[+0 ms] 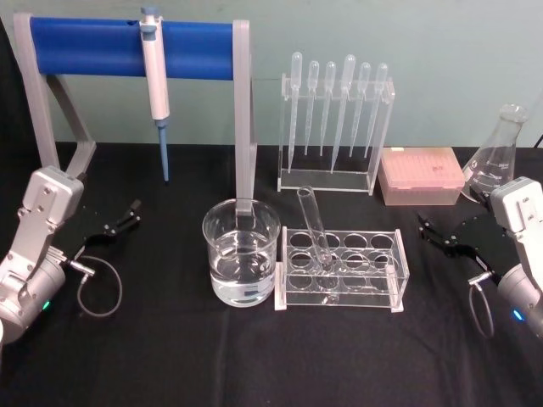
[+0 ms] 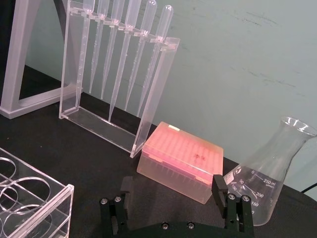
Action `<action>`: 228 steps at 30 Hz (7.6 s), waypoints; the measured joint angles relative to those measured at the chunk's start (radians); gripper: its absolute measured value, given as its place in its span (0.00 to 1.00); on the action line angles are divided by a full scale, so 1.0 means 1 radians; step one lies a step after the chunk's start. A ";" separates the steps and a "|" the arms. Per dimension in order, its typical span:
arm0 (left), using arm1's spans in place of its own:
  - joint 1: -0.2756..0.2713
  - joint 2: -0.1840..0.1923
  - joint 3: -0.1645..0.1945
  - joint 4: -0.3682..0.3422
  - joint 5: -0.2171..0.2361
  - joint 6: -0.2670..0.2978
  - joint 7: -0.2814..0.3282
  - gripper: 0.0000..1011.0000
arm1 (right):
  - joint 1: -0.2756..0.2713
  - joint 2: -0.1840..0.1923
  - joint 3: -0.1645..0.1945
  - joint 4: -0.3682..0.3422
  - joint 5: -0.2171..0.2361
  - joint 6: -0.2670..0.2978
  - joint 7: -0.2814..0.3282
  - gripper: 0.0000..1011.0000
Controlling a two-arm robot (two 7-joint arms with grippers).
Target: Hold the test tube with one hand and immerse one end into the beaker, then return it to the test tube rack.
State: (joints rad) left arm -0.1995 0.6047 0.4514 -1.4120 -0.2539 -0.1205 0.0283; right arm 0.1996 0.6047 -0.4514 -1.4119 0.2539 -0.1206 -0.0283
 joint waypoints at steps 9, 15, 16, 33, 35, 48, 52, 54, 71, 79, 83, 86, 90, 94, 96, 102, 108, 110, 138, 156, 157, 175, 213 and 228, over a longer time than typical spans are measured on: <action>0.000 0.000 0.000 0.000 0.000 0.000 0.000 0.99 | 0.000 0.000 0.000 0.000 0.000 0.000 0.000 0.99; 0.000 0.000 0.000 0.000 0.000 0.000 0.000 0.99 | 0.000 0.000 0.000 0.000 0.000 0.000 0.000 0.99; 0.000 0.000 0.000 0.000 0.000 0.000 0.000 0.99 | 0.000 0.000 0.000 0.000 0.000 0.000 0.000 0.99; 0.000 0.000 0.000 0.000 0.000 0.000 0.000 0.99 | -0.049 0.019 0.035 -0.066 -0.006 0.009 -0.019 0.99; 0.000 0.000 0.000 0.000 0.000 0.000 0.000 0.99 | -0.092 0.039 0.057 -0.122 -0.008 0.014 -0.033 0.99; 0.000 0.000 0.000 0.000 0.000 0.000 0.000 0.99 | -0.244 0.170 0.120 -0.403 0.196 0.103 0.213 0.99; 0.000 0.000 0.000 0.000 0.000 0.000 0.000 0.99 | -0.186 0.179 0.068 -0.415 0.192 0.170 0.315 0.99; 0.000 0.000 0.000 0.000 0.000 0.000 0.000 0.99 | -0.143 0.166 0.039 -0.409 0.173 0.201 0.353 0.99; 0.000 0.000 0.000 0.000 0.000 0.000 0.000 0.99 | 0.068 -0.011 -0.072 -0.274 0.046 0.279 0.435 0.99; 0.000 0.000 0.000 0.000 0.000 0.000 0.000 0.99 | 0.086 -0.056 -0.074 -0.234 0.026 0.277 0.446 0.97; 0.000 0.000 0.000 0.000 0.000 0.000 0.000 0.99 | 0.086 -0.074 -0.067 -0.231 0.021 0.285 0.449 0.87; 0.000 0.000 0.000 0.000 0.000 0.000 0.000 0.99 | 0.084 -0.084 -0.062 -0.231 0.016 0.290 0.452 0.78; 0.000 0.000 0.000 0.000 0.000 0.000 0.000 0.99 | 0.080 -0.093 -0.055 -0.233 0.012 0.297 0.456 0.67; 0.000 0.000 0.000 0.000 0.000 0.000 0.000 0.99 | 0.074 -0.101 -0.047 -0.234 0.006 0.299 0.461 0.53; 0.000 0.000 0.000 0.000 0.000 0.000 0.000 0.99 | 0.070 -0.104 -0.042 -0.236 0.001 0.301 0.462 0.49; 0.000 0.000 0.000 0.000 0.000 0.000 0.000 0.99 | 0.057 -0.110 -0.025 -0.250 -0.006 0.302 0.462 0.29; 0.000 0.000 0.000 0.000 0.000 0.000 0.000 0.99 | 0.034 -0.111 0.002 -0.277 -0.002 0.300 0.462 0.22; 0.000 0.000 0.000 0.000 0.000 0.000 0.000 0.99 | 0.025 -0.111 0.013 -0.288 0.006 0.298 0.461 0.22; 0.000 0.000 0.000 0.000 0.000 0.000 0.000 0.99 | -0.054 -0.099 0.137 -0.451 0.182 0.304 0.400 0.22; 0.000 0.000 0.000 0.000 0.000 0.000 0.000 0.99 | -0.054 -0.098 0.136 -0.451 0.183 0.303 0.398 0.22; 0.000 0.000 0.000 0.000 0.000 0.000 0.000 0.99 | -0.054 -0.098 0.136 -0.451 0.184 0.303 0.398 0.22; 0.000 0.000 0.000 0.000 0.000 0.000 0.000 0.99 | -0.054 -0.098 0.137 -0.452 0.184 0.303 0.399 0.22; 0.000 0.000 0.000 0.000 0.000 0.000 0.000 0.99 | -0.054 -0.098 0.137 -0.452 0.184 0.303 0.399 0.22; 0.000 0.000 0.000 0.000 0.000 0.000 0.000 0.99 | -0.054 -0.098 0.137 -0.452 0.184 0.303 0.399 0.22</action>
State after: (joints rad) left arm -0.1995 0.6046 0.4514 -1.4120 -0.2539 -0.1206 0.0283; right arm 0.1456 0.5064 -0.3147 -1.8637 0.4376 0.1826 0.3708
